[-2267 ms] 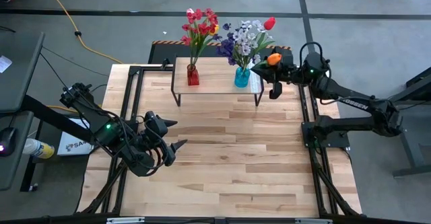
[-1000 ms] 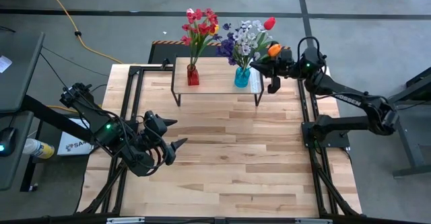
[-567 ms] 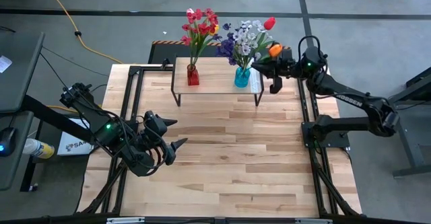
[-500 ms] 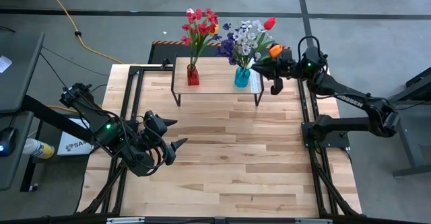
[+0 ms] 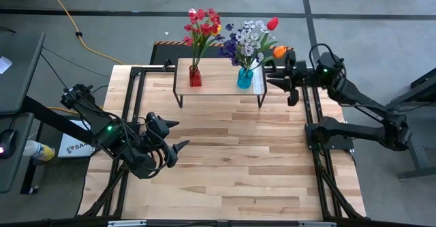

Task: Pick and place flowers into a vace then onto a shelf
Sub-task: Return to home position

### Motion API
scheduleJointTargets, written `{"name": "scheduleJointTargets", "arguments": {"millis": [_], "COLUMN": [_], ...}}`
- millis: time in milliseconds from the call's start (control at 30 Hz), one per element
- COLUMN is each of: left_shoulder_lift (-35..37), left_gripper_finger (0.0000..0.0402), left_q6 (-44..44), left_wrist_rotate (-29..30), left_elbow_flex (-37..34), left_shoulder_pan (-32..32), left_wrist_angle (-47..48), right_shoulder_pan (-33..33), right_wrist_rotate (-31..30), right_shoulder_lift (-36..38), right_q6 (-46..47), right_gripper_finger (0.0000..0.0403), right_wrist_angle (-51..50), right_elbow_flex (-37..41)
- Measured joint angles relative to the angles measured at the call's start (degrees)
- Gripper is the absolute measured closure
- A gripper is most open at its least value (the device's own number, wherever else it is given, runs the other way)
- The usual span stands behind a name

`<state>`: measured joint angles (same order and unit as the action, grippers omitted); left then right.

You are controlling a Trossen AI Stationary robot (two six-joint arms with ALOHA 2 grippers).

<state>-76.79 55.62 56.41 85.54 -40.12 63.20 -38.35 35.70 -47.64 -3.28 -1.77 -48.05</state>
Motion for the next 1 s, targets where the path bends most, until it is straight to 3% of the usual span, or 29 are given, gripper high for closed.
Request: {"name": "scheduleJointTargets", "arguments": {"millis": [200, 467, 600, 800, 1000], "left_shoulder_lift": [0.00, 0.09, 0.09, 0.15, 0.15], "left_gripper_finger": [0.0009, 0.0009, 0.0009, 0.0009, 0.0009], "left_q6": [-3.05, 12.57, 16.84, 19.01, 26.37], "left_wrist_rotate": [0.49, 4.49, 4.63, 8.18, 8.36], "left_elbow_flex": [0.00, 0.00, 0.00, -1.22, -8.80], "left_shoulder_pan": [0.00, 0.00, 0.00, 0.00, 0.00], "left_wrist_angle": [2.00, 13.72, 17.49, 17.15, 12.67], "right_shoulder_pan": [0.00, 0.00, 0.00, 0.00, 0.00], "right_wrist_rotate": [-7.30, -8.31, -8.33, -8.79, -10.47], "right_shoulder_lift": [8.17, 18.11, 22.62, 28.51, 32.64], "right_q6": [-0.46, 1.81, 3.66, 6.11, 8.50], "right_gripper_finger": [0.0352, 0.0396, 0.0398, 0.0401, 0.0400], "right_wrist_angle": [-10.61, -20.25, -23.65, -28.75, -32.08], "right_elbow_flex": [0.00, 0.00, 0.00, 0.26, 0.26]}}
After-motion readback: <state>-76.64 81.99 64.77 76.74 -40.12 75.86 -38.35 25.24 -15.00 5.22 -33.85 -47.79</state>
